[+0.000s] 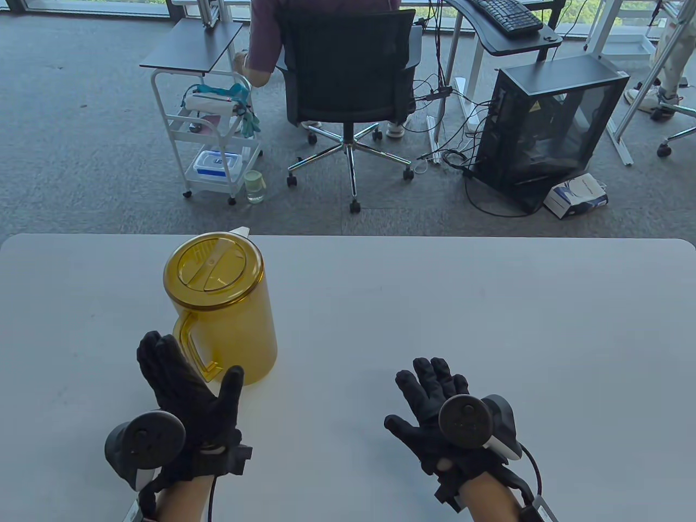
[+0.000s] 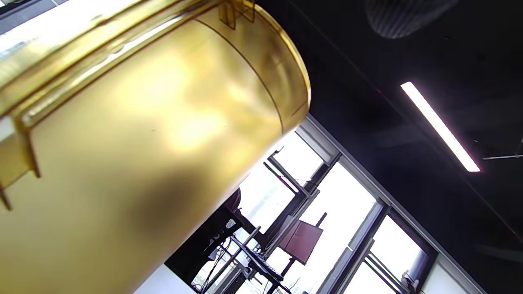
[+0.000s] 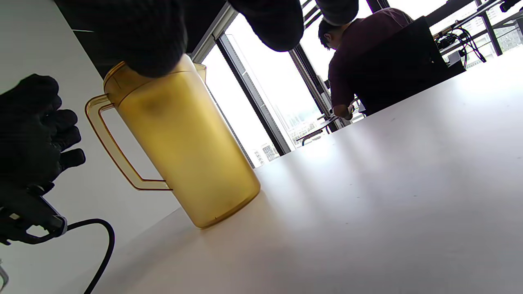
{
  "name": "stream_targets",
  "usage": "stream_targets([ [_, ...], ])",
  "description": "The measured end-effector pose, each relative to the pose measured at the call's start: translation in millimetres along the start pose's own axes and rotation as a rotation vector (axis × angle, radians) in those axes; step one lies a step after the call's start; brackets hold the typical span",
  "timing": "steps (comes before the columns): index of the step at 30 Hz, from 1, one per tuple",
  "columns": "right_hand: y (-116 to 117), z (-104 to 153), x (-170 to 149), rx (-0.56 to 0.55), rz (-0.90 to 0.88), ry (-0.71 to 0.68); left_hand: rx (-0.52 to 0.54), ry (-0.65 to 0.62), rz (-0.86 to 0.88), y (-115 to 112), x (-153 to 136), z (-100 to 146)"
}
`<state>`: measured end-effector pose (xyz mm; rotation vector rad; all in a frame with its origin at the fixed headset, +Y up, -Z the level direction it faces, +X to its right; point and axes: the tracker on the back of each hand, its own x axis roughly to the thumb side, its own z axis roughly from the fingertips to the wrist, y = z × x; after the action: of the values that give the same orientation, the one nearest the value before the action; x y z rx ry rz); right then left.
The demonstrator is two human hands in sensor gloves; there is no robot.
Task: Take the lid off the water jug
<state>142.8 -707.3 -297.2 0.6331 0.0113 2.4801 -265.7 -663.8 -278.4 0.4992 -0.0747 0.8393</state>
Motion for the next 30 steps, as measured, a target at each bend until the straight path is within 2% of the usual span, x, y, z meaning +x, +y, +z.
stream_targets([
  [6,1,0,-1,0.022,-0.046,0.003,0.003,0.229,0.255,-8,-45,-5],
  [11,2,0,-2,0.028,-0.08,0.009,0.055,0.314,0.381,-13,-71,-8],
  [17,2,1,-3,0.033,-0.09,0.012,0.048,0.287,0.406,-14,-80,-13],
  [21,1,1,-3,0.036,-0.09,0.015,0.064,0.34,0.579,-18,-83,-11],
  [25,1,1,-4,0.036,-0.1,0.02,0.076,0.332,0.631,-17,-83,-8],
  [30,0,2,-7,0.031,-0.116,0.036,0.075,0.326,0.782,-22,-79,-6],
])
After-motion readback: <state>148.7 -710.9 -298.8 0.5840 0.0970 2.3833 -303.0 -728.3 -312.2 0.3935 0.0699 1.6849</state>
